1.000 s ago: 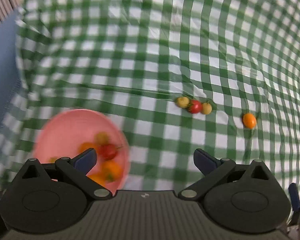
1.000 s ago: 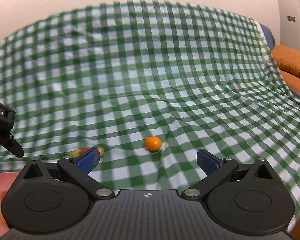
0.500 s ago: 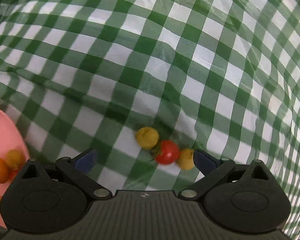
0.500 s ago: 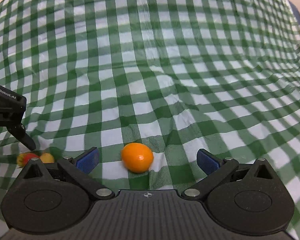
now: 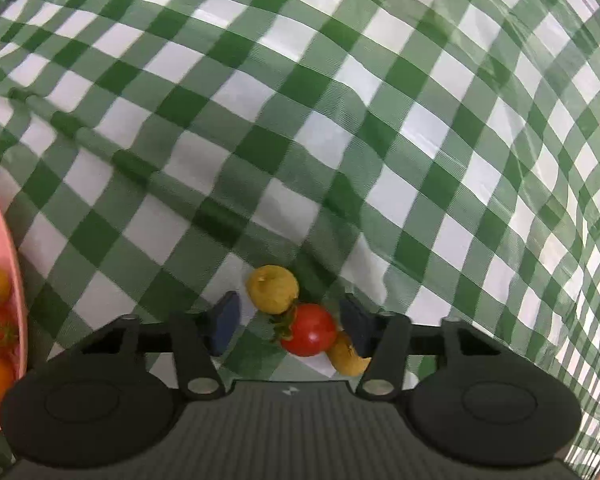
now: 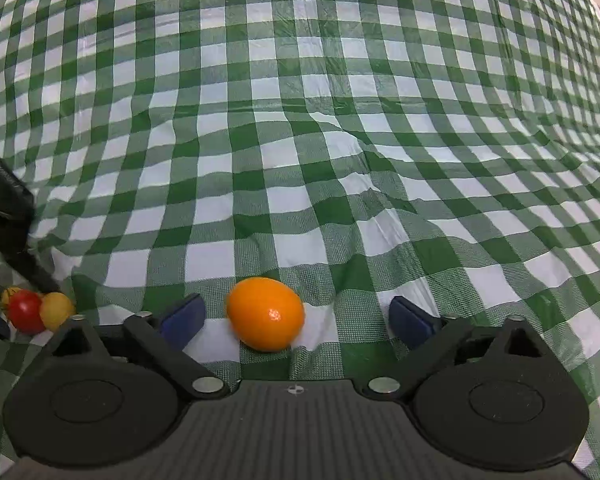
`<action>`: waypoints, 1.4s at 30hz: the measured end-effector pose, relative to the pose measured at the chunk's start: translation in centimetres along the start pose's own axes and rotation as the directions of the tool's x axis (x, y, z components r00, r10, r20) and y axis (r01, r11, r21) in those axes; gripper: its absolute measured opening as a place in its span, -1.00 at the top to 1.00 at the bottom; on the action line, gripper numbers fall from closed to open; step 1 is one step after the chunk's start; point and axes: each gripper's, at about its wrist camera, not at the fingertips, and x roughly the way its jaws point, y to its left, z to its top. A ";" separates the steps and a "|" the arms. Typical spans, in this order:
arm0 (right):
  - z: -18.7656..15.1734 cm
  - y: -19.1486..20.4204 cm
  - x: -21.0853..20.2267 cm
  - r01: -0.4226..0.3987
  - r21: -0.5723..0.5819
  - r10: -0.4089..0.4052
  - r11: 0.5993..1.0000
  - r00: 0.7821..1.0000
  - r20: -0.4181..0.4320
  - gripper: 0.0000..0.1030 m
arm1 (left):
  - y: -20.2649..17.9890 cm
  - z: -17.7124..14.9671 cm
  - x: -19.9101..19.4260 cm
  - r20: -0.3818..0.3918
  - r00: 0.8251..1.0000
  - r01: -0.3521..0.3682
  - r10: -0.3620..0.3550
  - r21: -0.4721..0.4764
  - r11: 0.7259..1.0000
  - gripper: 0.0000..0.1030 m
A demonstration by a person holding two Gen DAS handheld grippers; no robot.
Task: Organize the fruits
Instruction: 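Grasp a red tomato with the left tool while the right tool grasps a small orange, then carry the tomato and small orange over the pink plate with both tools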
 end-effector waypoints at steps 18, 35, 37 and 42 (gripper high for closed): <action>-0.8 0.0 -3.1 -0.021 0.003 0.021 1.000 1.000 -0.010 -0.12 | 4.0 -3.4 -1.9 -0.016 0.999 0.044 -0.041 0.181 0.983 0.32; -1.2 2.2 -12.1 -0.031 0.040 0.029 0.999 0.999 0.040 0.26 | 8.3 -5.4 -10.9 0.080 0.988 0.095 -0.132 0.357 0.929 0.32; -1.8 3.4 -15.9 -0.061 0.044 0.058 0.997 0.997 0.055 0.26 | 9.3 -6.1 -13.0 0.097 0.985 0.096 -0.144 0.386 0.917 0.32; -2.9 7.6 -23.8 -0.202 0.006 0.202 0.979 0.977 0.065 0.26 | 13.3 -9.2 -19.3 0.170 0.970 0.076 -0.176 0.473 0.878 0.32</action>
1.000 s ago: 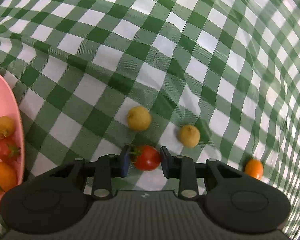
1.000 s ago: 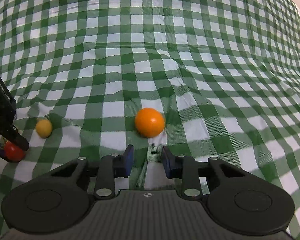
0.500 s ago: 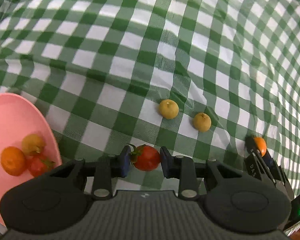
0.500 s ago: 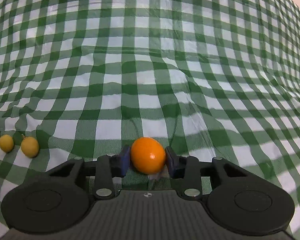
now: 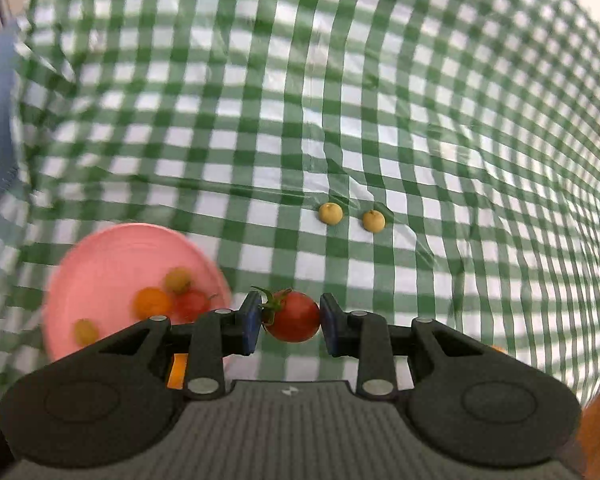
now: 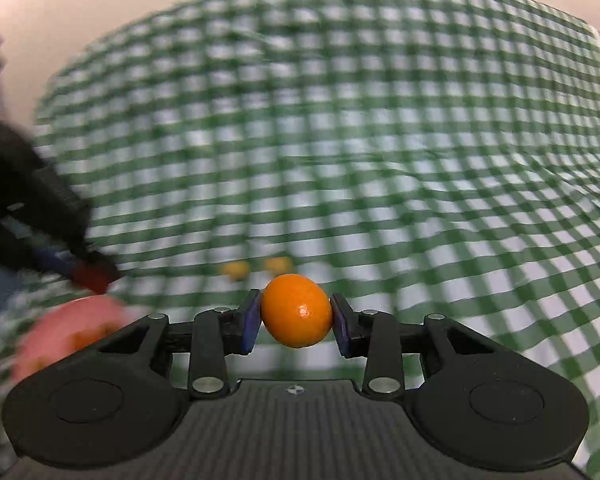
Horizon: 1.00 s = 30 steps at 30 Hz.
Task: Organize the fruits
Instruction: 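Carry the tomato and small orange over the pink plate with both tools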
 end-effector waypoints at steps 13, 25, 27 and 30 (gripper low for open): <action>-2.4 12.4 -12.6 -0.243 -0.084 0.237 0.966 0.968 -0.081 0.26 | 10.5 -12.5 -12.5 0.078 0.992 -0.106 0.103 0.042 0.993 0.32; -3.1 16.8 -17.3 -0.241 -0.200 0.233 0.950 0.970 -0.063 0.25 | 15.3 -18.5 -17.8 0.193 0.973 -0.131 0.126 0.010 0.991 0.32; -3.2 17.0 -17.7 -0.233 -0.208 0.226 0.950 0.973 -0.057 0.25 | 15.1 -18.6 -17.8 0.207 0.971 -0.124 0.119 0.015 0.992 0.32; -3.1 17.3 -17.8 -0.219 -0.220 0.213 0.951 0.976 -0.051 0.25 | 15.0 -18.5 -17.9 0.214 0.971 -0.108 0.102 0.015 0.994 0.32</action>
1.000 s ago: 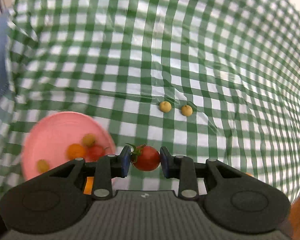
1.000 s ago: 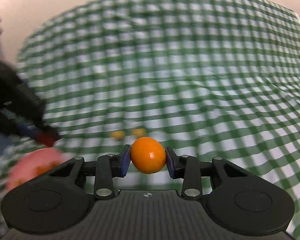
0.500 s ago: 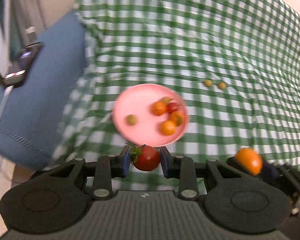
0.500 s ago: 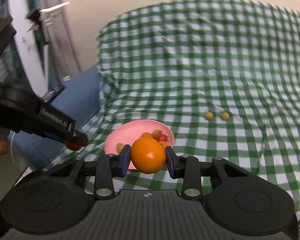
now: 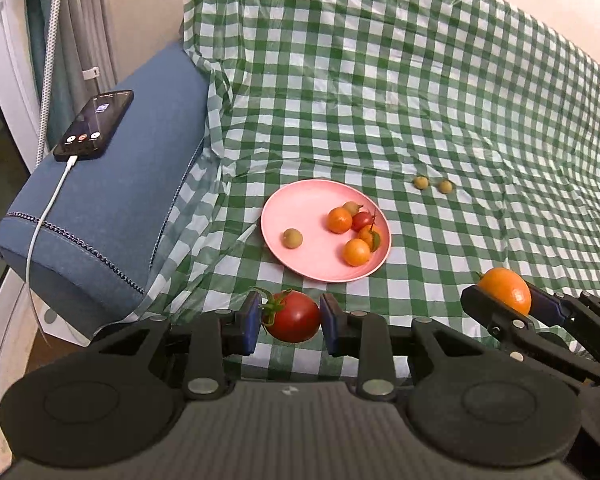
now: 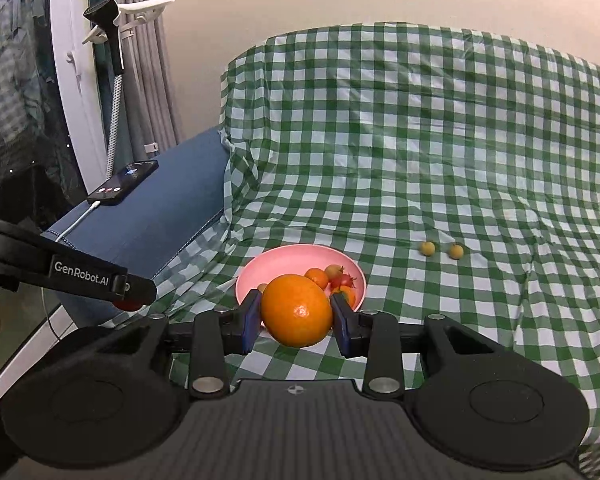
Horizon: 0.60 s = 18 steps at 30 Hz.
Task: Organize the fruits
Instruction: 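Carry the tomato and small orange over the pink plate with both tools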
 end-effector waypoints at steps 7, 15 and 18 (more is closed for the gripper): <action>-0.1 0.1 0.6 0.010 -0.013 -0.010 1.000 1.000 -0.017 0.25 | 0.4 0.1 0.8 -0.003 1.000 0.004 -0.004 -0.009 1.000 0.32; 0.8 -0.7 3.7 0.051 -0.048 -0.053 0.998 0.998 -0.026 0.25 | 0.6 2.5 4.0 -0.025 1.000 -0.008 0.008 0.000 1.000 0.32; 1.0 -0.9 5.8 0.041 -0.037 -0.042 0.998 0.998 -0.047 0.25 | 0.4 4.0 6.0 -0.039 0.999 -0.011 0.011 0.005 1.000 0.32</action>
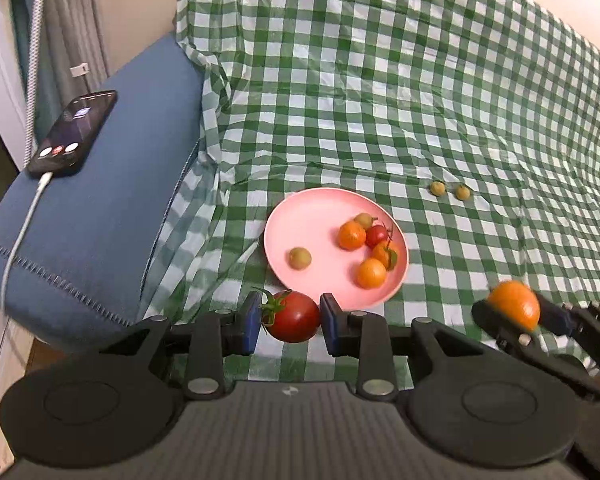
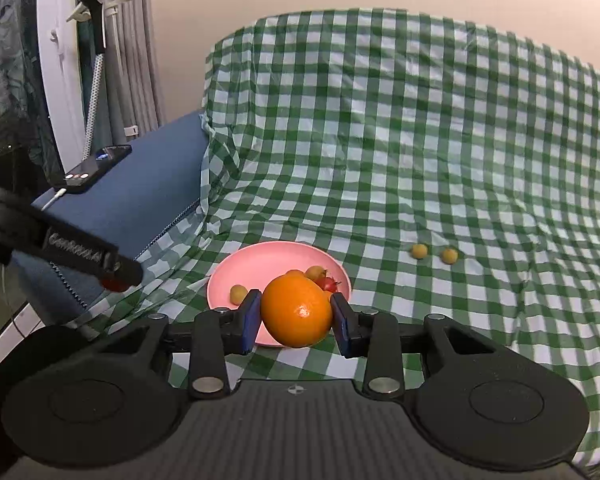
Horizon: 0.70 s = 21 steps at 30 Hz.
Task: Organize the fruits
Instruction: 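Carry the tomato and small orange over the pink plate with both tools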
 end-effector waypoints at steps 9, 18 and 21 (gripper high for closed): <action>0.9 0.0 7.4 0.001 -0.012 -0.002 1.000 0.999 -0.051 0.25 | -0.7 4.4 7.3 -0.052 0.998 -0.026 0.026 0.018 1.000 0.32; 1.4 -0.3 14.7 -0.003 -0.045 -0.002 0.999 0.994 -0.105 0.25 | -0.8 6.5 14.3 -0.126 0.990 -0.063 0.068 0.045 0.997 0.32; 1.0 -0.1 16.2 -0.008 -0.062 0.001 0.998 0.992 -0.124 0.25 | -0.8 6.8 15.8 -0.144 0.987 -0.069 0.076 0.050 0.996 0.32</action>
